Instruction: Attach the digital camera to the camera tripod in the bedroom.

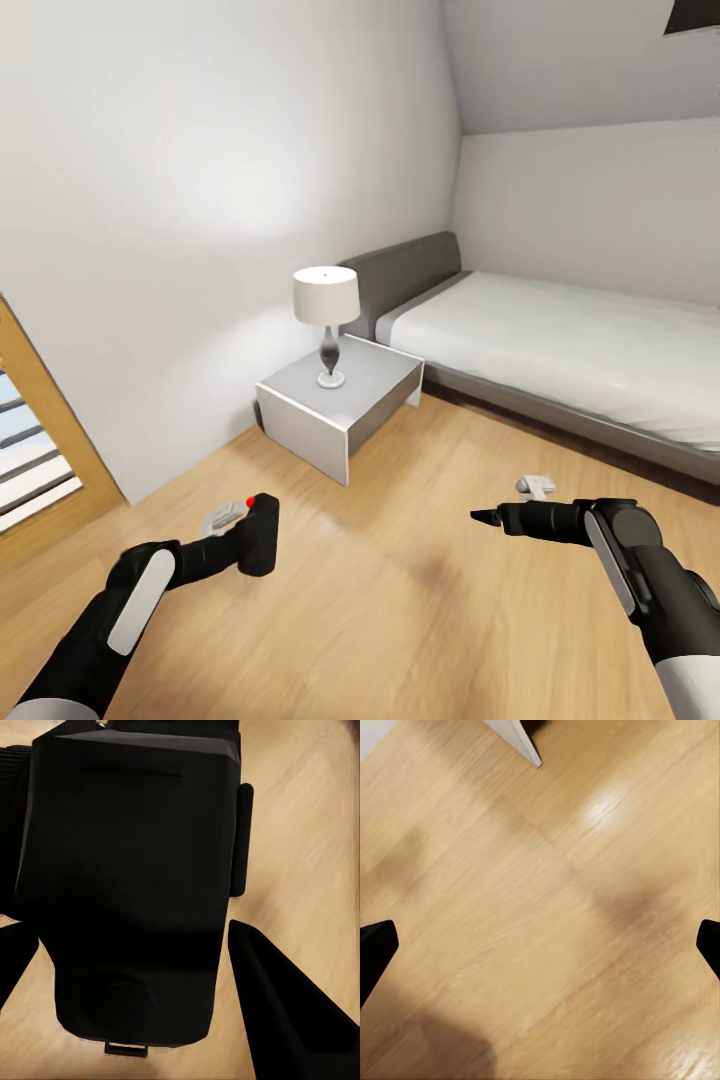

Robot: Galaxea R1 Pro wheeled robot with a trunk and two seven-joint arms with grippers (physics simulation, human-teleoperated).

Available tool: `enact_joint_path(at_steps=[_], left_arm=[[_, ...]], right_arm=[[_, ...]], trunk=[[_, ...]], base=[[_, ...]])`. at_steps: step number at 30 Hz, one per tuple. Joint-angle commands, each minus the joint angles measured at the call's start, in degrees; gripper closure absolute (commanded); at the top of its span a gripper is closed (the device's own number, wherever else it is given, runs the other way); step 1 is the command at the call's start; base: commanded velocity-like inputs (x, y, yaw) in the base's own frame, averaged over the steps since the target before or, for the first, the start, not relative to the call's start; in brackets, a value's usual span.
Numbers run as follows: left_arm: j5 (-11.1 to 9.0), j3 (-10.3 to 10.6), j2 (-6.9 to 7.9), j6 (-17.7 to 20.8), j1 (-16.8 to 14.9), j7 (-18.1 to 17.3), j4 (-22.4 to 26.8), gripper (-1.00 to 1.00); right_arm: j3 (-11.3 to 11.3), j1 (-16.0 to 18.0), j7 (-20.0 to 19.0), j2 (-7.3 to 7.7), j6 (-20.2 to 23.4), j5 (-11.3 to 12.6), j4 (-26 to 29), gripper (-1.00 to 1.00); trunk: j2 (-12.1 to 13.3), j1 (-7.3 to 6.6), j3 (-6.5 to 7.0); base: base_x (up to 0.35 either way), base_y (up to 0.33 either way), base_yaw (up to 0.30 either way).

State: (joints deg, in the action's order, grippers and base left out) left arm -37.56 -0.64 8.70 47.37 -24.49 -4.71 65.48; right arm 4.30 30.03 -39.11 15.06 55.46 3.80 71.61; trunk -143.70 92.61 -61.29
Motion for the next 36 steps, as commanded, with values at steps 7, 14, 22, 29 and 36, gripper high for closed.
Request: enact_joint_path(at_steps=[7, 14, 22, 29, 36], left_arm=[[0.33, -0.07, 0.00, -0.05, -0.02, -0.47, 0.00, 1.00], [0.30, -0.07, 0.00, -0.08, -0.03, -0.47, 0.00, 1.00], [0.36, -0.07, 0.00, -0.09, 0.02, -0.47, -0.06, 1.00], [0.30, -0.07, 0.00, -0.09, -0.02, -0.47, -0.11, 1.00], [0.30, -0.07, 0.00, -0.09, -0.02, -0.47, -0.17, 1.00]], right_arm=[[0.01, 0.03, 0.11, -0.02, 0.44, 0.37, 0.02, -1.00], [0.01, 0.03, 0.09, -0.03, 0.45, 0.41, 0.02, -1.00], [-0.07, 0.03, 0.16, -0.03, 0.48, 0.51, 0.02, -1.00], [-0.08, 0.03, 0.17, -0.03, 0.32, 0.46, 0.02, -1.00], [-0.08, 0.03, 0.27, -0.03, 0.32, 0.42, 0.02, -1.00]], trunk=[[0.08, -0.19, 1.50], [0.17, -0.37, 3.06], [0.28, -0.58, 4.83], [0.37, -0.76, 6.38], [0.46, -0.94, 7.93]], base=[[0.000, 0.000, 0.000], [0.000, 0.000, 0.000], [0.000, 0.000, 0.000], [0.000, 0.000, 0.000], [0.000, 0.000, 0.000]])
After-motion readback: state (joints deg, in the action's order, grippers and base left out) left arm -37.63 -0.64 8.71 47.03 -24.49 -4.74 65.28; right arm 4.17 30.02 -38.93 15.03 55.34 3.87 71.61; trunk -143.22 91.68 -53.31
